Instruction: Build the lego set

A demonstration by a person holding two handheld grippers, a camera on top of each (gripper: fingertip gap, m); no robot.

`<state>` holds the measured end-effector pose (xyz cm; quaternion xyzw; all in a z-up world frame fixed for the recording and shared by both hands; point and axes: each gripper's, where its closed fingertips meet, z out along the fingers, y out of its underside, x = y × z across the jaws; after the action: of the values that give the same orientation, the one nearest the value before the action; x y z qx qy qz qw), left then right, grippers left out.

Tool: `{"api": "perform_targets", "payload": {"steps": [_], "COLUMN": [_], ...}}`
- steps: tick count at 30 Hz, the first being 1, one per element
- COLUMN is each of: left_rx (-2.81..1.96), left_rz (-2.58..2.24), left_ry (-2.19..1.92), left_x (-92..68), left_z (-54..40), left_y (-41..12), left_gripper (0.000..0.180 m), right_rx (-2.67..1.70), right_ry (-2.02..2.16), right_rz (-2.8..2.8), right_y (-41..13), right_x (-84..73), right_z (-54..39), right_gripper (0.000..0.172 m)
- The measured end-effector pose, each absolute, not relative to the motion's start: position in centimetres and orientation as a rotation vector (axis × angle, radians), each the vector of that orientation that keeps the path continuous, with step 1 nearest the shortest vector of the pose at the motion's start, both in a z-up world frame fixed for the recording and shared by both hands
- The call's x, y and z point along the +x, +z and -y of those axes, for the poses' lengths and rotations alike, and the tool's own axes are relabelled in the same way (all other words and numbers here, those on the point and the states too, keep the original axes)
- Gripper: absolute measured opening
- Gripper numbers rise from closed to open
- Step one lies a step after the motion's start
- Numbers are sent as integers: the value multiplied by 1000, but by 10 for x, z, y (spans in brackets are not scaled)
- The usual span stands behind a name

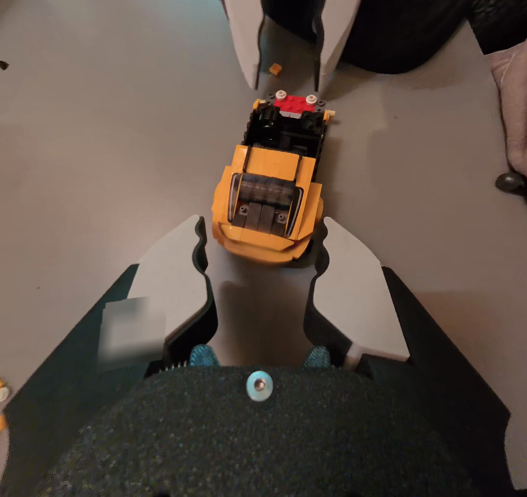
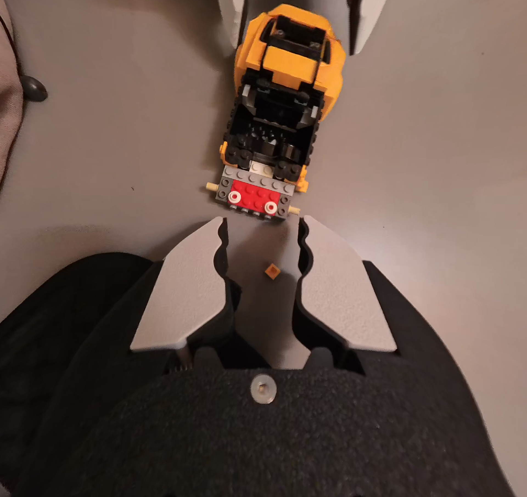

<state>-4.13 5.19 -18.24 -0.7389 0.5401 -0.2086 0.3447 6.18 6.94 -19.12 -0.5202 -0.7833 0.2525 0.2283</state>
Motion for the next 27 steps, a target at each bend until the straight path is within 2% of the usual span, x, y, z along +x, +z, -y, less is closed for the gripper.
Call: {"api": "perform_targets", "payload": {"steps": [11, 16, 22, 24, 27], "left_rx": [-2108, -2112, -2057, -2052, -2064], "left_rz": [-961, -916, -965, -980, -985], "left_ry": [-143, -314, -299, -315, -314], "left_x": [-94, -78, -61, -58, -59], "left_z": [-116, -98, -88, -87, -88], "left_y": [-186, -176, -169, -167, -172], "left_gripper": [47, 51, 48, 41, 43], "right_rx": [-1268, -1385, -1373, -1352, -1324], "right_ry": [844, 813, 763, 748, 744], "right_rz": [2239, 2030, 1923, 1895, 1843], "right_y": [-182, -166, -160, -156, -148], "right_x": [52, 55, 45, 36, 21], "right_z": [-27, -69, -86, -90, -97], "right_gripper": [42, 37, 17, 15, 15]}}
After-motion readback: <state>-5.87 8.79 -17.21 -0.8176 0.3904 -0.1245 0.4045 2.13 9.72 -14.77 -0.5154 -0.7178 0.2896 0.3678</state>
